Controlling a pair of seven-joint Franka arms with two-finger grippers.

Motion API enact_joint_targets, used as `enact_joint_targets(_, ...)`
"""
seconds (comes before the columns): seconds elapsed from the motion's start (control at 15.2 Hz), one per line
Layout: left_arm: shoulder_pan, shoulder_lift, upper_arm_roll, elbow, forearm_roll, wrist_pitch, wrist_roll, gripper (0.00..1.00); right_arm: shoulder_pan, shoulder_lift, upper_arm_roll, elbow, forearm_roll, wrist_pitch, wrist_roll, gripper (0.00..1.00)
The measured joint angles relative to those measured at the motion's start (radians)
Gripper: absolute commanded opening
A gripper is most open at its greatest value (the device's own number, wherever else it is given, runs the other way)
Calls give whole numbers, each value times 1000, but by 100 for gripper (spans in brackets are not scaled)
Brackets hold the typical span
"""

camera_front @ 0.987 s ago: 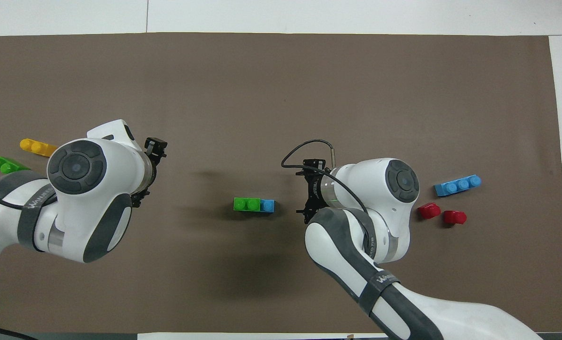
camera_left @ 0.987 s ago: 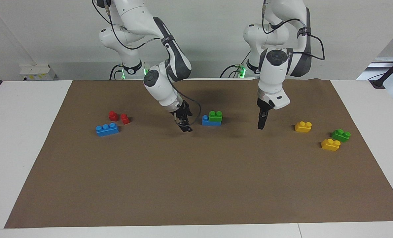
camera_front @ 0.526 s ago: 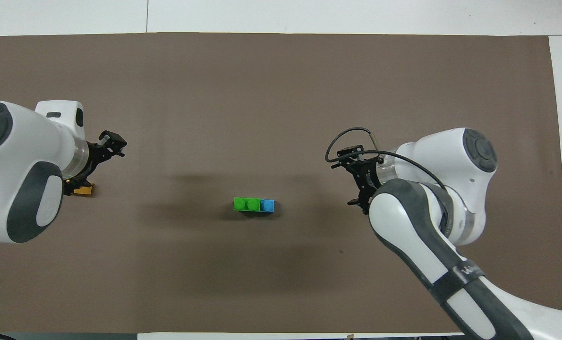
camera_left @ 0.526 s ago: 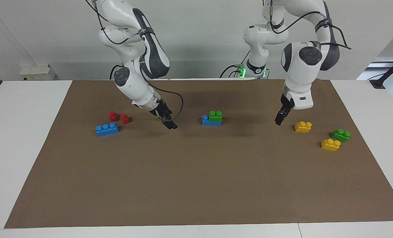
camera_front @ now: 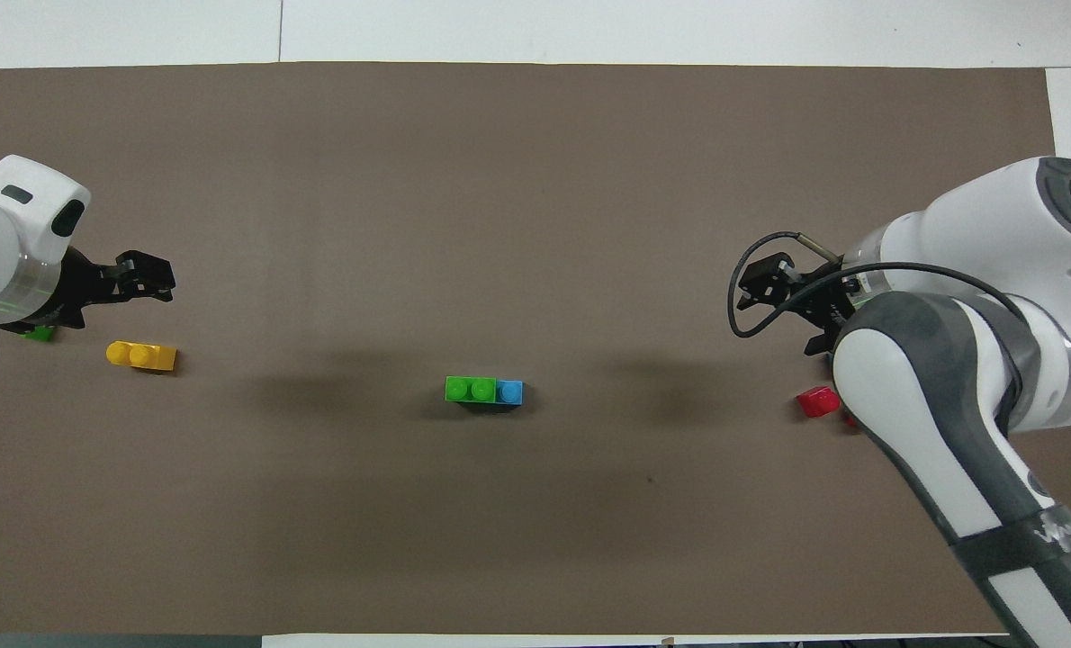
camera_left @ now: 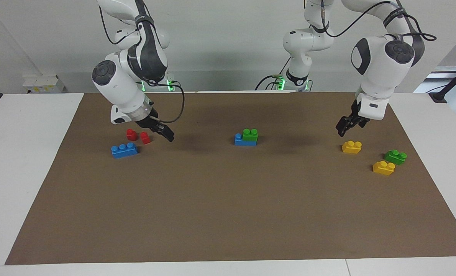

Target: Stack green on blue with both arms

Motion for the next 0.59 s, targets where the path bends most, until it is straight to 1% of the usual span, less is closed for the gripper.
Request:
enact_joint_targets(0.13,1,0,0,36,-2,-50,78,100,-32,-13,0,36,-30,-47,-105,100)
enact_joint_targets(0.33,1,0,-3,102,-33,-152,128,100,-72,-52,-1,93,-96,-134,-263,100)
enact_joint_targets(0.46,1,0,-4,151,-48,-220,152,100,-79,-80,-1,137,-161,-194,-332,100)
enact_joint_targets(0.59,1,0,-5,198,-52,-283,188,100,-81,-100,-1,183,-191,-261,-377,100)
